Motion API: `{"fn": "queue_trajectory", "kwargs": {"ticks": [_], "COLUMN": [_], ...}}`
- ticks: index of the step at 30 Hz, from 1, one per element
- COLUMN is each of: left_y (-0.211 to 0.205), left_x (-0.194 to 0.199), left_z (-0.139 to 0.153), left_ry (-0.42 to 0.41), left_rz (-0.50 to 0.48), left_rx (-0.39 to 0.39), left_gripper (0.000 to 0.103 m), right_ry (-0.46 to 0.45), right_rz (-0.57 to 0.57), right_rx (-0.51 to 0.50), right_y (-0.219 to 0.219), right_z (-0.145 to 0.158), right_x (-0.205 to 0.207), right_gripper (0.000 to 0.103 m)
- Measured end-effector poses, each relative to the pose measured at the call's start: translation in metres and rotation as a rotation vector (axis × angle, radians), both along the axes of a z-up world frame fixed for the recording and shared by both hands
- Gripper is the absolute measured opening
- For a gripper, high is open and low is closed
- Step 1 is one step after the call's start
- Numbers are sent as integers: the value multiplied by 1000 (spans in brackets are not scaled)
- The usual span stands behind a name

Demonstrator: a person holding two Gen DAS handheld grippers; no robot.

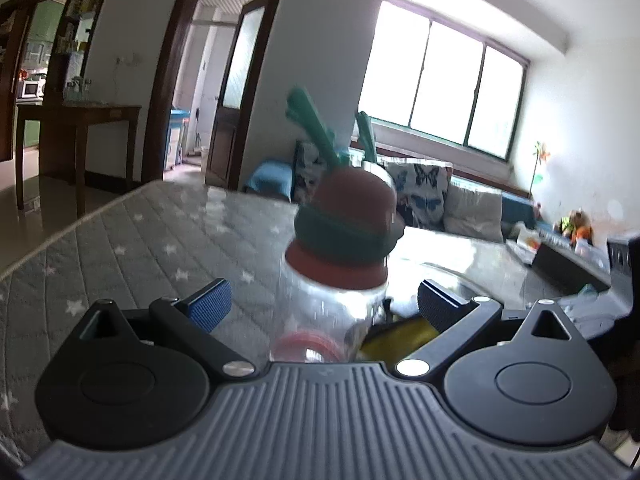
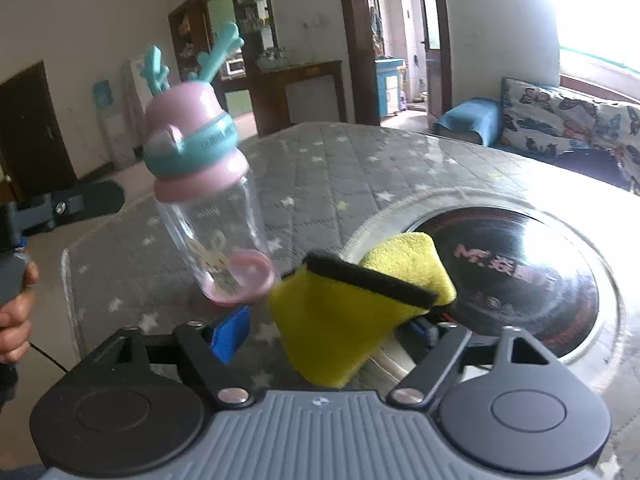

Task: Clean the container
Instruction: 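Lower the bottle onto the table with the left tool while the right tool withdraws the cloth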

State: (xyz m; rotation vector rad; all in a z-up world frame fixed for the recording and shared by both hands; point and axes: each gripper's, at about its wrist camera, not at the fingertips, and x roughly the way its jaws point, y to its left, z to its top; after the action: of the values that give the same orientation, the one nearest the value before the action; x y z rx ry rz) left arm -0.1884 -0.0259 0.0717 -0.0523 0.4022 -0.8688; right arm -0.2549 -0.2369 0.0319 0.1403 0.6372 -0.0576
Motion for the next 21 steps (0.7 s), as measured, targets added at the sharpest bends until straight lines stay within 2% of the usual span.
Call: {"fn": "queue_trajectory", "kwargs": {"ticks": [2,3,7,14,20,21], "left_y": [-4,-7,-18,-31,-32,-32], "left_x": [1,3,8,25,31,31], "left_z": [-9,-13,-25,-44,-55,-56], "left_ry": [25,36,47,78,100,104], "left_rz": [-10,-16,-26,-19,-7,-5], "left_rx": [18,27,57,77,78,79], "left_gripper": [99,99,99,99,99,99], "right_ry": [17,24,25,-7,-54,-52], "right_rz": [2,4,11,45,66,69], "right_rx": [13,25,32,27,52,64], "right_y": [-4,-6,-6,-2,-3,-4], "right_z": [-4,-7,-15,-24,-26,-25], "right_x": [2,5,14,34,54,58], "right_gripper": [54,47,37,31,31,35]}}
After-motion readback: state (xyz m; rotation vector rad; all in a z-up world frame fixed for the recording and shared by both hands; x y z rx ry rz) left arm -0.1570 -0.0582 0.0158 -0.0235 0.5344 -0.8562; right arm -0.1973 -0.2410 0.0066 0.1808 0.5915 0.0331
